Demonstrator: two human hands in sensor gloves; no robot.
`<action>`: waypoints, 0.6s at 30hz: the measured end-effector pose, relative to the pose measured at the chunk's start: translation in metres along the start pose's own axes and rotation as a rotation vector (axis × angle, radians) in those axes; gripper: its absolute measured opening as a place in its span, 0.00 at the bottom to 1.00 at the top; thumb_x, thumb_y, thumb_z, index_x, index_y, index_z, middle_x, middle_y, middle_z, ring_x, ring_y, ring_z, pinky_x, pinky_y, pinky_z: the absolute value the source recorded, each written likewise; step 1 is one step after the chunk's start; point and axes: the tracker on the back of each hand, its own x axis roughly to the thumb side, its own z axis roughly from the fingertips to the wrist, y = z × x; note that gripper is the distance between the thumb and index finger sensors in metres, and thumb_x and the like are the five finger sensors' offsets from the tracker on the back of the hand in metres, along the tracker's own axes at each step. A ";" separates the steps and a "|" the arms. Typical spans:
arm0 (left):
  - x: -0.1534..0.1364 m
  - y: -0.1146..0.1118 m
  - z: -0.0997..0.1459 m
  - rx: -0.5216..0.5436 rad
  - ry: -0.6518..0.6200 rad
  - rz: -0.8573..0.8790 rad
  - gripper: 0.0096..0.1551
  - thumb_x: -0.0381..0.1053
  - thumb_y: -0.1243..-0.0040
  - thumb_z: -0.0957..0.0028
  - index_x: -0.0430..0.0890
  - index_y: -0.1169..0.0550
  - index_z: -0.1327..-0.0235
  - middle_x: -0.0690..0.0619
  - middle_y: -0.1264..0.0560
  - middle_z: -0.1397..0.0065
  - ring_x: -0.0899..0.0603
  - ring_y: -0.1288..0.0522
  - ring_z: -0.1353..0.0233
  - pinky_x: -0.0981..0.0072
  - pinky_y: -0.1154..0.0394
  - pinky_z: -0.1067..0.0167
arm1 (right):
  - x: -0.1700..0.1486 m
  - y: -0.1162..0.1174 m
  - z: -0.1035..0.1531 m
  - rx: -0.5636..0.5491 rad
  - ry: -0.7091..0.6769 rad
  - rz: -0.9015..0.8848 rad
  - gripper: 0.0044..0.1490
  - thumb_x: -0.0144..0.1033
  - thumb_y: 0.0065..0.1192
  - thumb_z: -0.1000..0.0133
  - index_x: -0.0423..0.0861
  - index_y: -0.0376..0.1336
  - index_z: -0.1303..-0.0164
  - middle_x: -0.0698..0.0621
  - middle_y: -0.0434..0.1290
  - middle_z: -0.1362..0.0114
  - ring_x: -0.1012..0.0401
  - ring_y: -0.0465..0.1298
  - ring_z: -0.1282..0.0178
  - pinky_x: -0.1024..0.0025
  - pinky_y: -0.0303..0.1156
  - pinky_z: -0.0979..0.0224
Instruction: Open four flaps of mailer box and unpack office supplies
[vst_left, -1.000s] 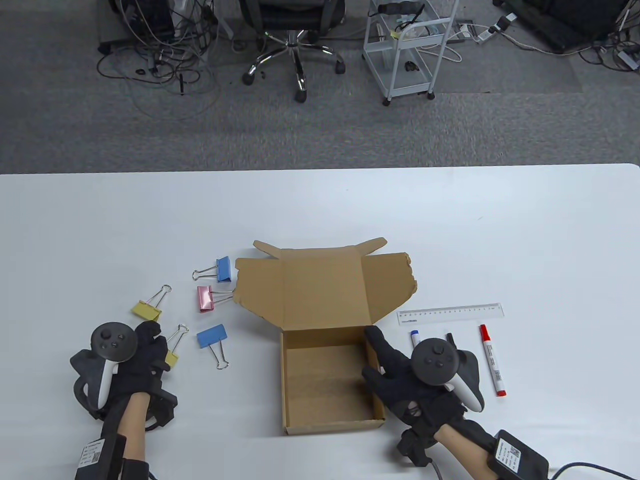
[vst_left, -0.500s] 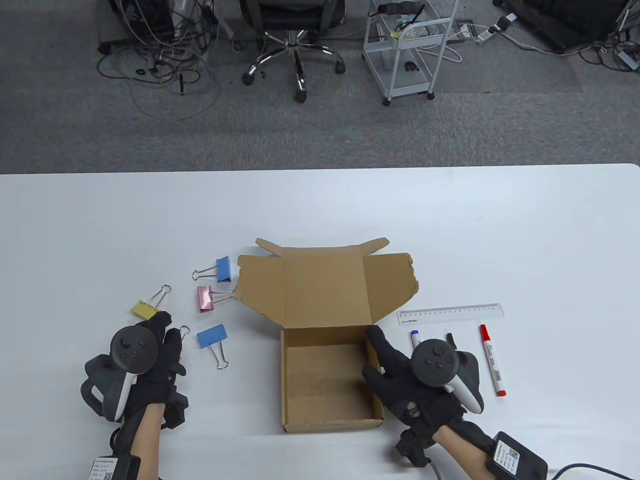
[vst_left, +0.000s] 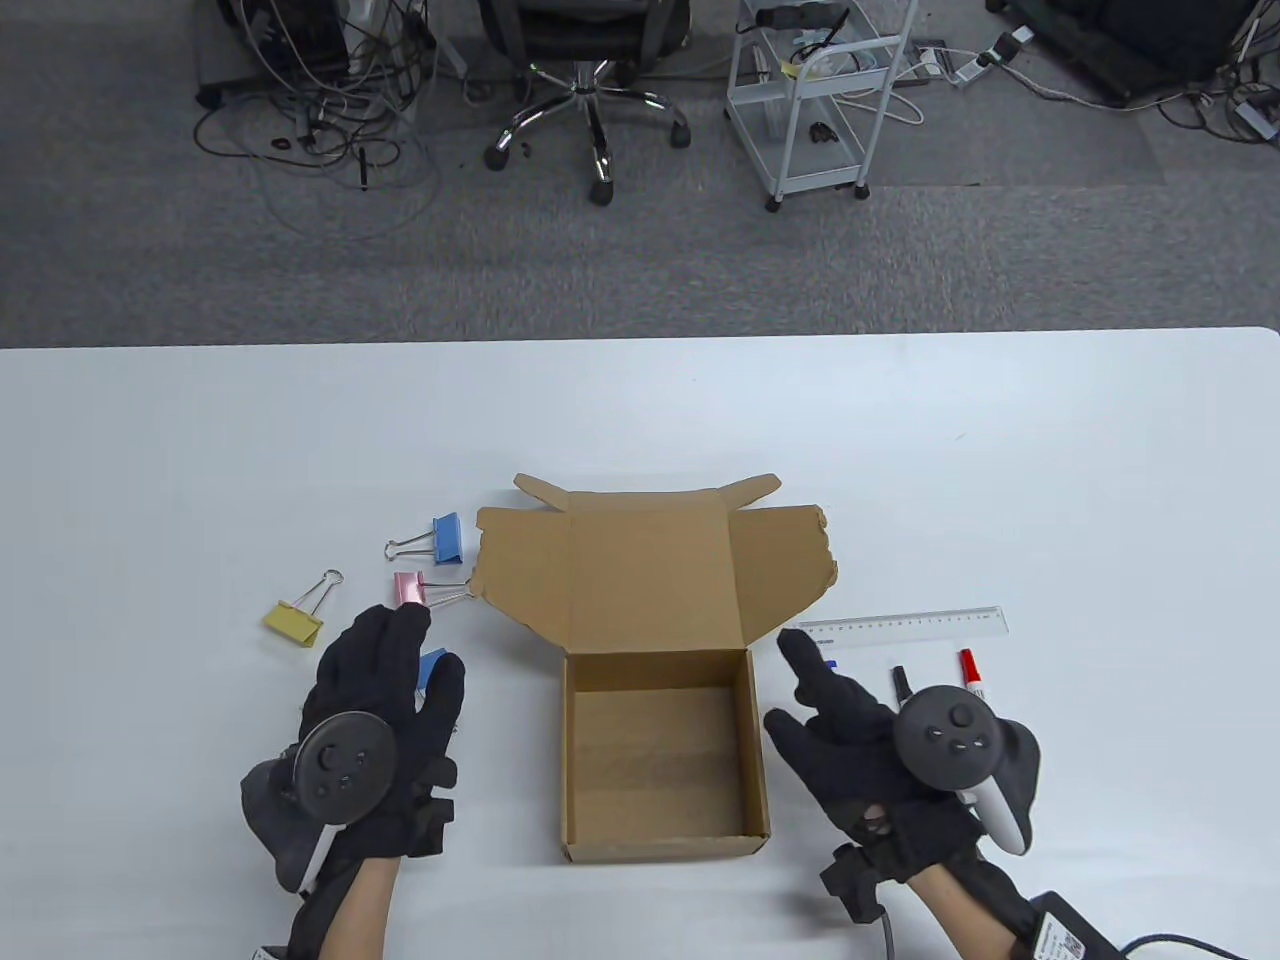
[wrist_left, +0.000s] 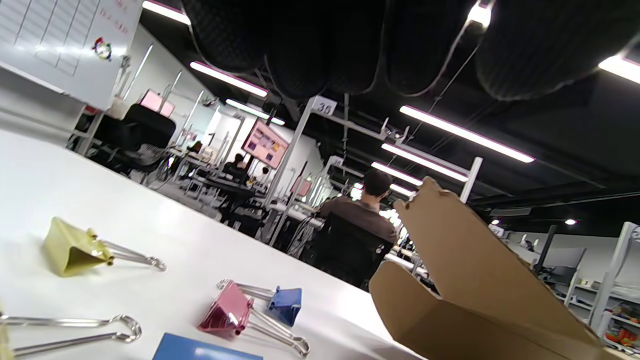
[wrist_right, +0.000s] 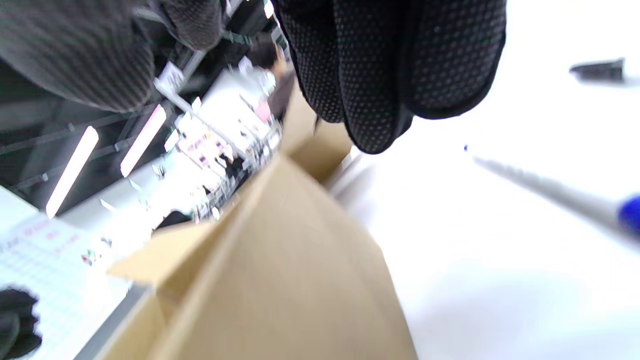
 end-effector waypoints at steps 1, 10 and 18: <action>0.000 0.000 0.002 0.008 -0.012 -0.009 0.38 0.75 0.37 0.48 0.66 0.31 0.25 0.61 0.35 0.18 0.47 0.33 0.19 0.55 0.34 0.25 | 0.001 -0.006 0.002 -0.046 -0.009 0.003 0.41 0.74 0.62 0.48 0.75 0.53 0.24 0.46 0.70 0.25 0.51 0.78 0.38 0.56 0.77 0.39; -0.002 -0.010 0.008 -0.078 -0.090 -0.095 0.45 0.81 0.42 0.51 0.70 0.40 0.20 0.66 0.47 0.11 0.50 0.50 0.10 0.49 0.51 0.20 | -0.021 -0.035 0.010 -0.296 -0.046 0.274 0.47 0.72 0.65 0.52 0.74 0.49 0.25 0.55 0.49 0.12 0.54 0.42 0.11 0.45 0.39 0.14; -0.006 -0.024 0.009 -0.273 -0.029 -0.209 0.49 0.87 0.49 0.55 0.79 0.52 0.23 0.73 0.63 0.12 0.54 0.69 0.13 0.46 0.65 0.26 | -0.049 -0.029 -0.001 -0.212 0.042 0.388 0.51 0.76 0.63 0.55 0.77 0.42 0.26 0.63 0.43 0.11 0.63 0.33 0.12 0.52 0.25 0.18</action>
